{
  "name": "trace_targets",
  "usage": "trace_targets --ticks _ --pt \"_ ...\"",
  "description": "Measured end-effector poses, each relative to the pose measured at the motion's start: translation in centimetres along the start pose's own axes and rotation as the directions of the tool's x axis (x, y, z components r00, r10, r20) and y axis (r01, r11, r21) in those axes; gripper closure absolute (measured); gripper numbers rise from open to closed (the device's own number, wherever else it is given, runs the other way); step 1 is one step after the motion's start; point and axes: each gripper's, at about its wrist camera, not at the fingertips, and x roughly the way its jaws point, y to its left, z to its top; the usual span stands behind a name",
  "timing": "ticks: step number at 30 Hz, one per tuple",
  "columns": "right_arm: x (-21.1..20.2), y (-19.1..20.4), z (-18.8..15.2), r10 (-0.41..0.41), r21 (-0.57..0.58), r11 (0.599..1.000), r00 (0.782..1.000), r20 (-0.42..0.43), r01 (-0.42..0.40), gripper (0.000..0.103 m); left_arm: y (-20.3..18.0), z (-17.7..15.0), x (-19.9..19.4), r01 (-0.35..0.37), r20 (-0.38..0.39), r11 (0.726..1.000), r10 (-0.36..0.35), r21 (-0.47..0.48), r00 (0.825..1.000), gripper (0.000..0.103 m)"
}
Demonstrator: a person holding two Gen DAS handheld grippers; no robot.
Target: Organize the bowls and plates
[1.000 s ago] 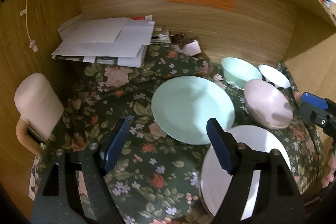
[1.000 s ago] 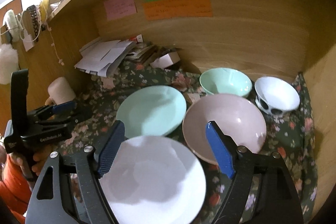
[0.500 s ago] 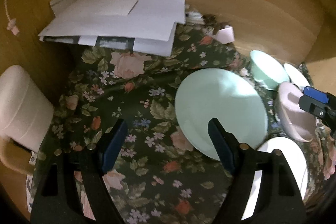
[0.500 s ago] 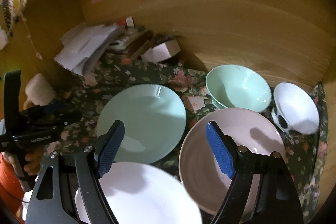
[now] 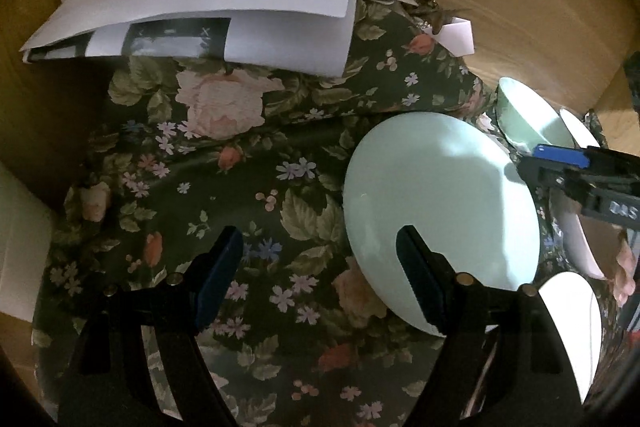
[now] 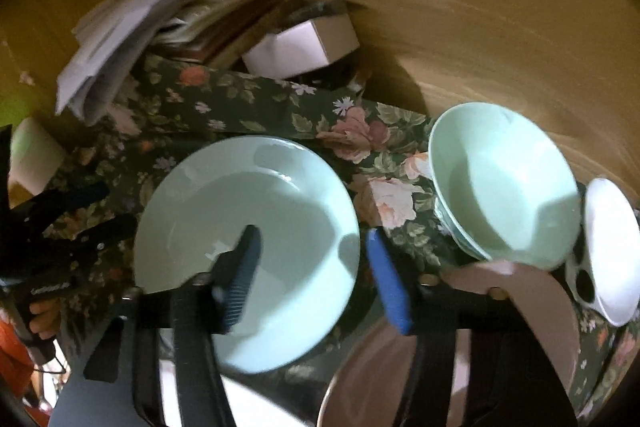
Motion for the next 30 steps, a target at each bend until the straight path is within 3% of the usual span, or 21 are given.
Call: trace_targets --ticks 5,13,16,30 --pt "2.4 -1.0 1.2 -0.007 0.011 1.0 0.996 -0.089 0.008 0.059 0.3 0.2 0.8 0.011 -0.019 1.0 -0.012 -0.01 1.0 0.024" --pt "3.8 -1.0 1.8 -0.005 -0.015 1.0 0.987 -0.158 0.003 0.063 0.1 0.0 1.2 0.035 -0.032 0.999 -0.035 -0.006 0.999 0.024" --pt "3.9 -0.6 1.7 -0.025 -0.033 0.999 0.987 -0.158 0.02 0.063 0.3 -0.4 0.8 0.034 -0.027 0.999 -0.034 -0.004 0.999 0.024" --pt "3.6 5.4 -0.1 0.073 -0.044 0.996 0.983 -0.167 -0.081 0.063 3.7 -2.8 -1.0 0.018 -0.066 0.999 -0.022 -0.048 0.998 0.024"
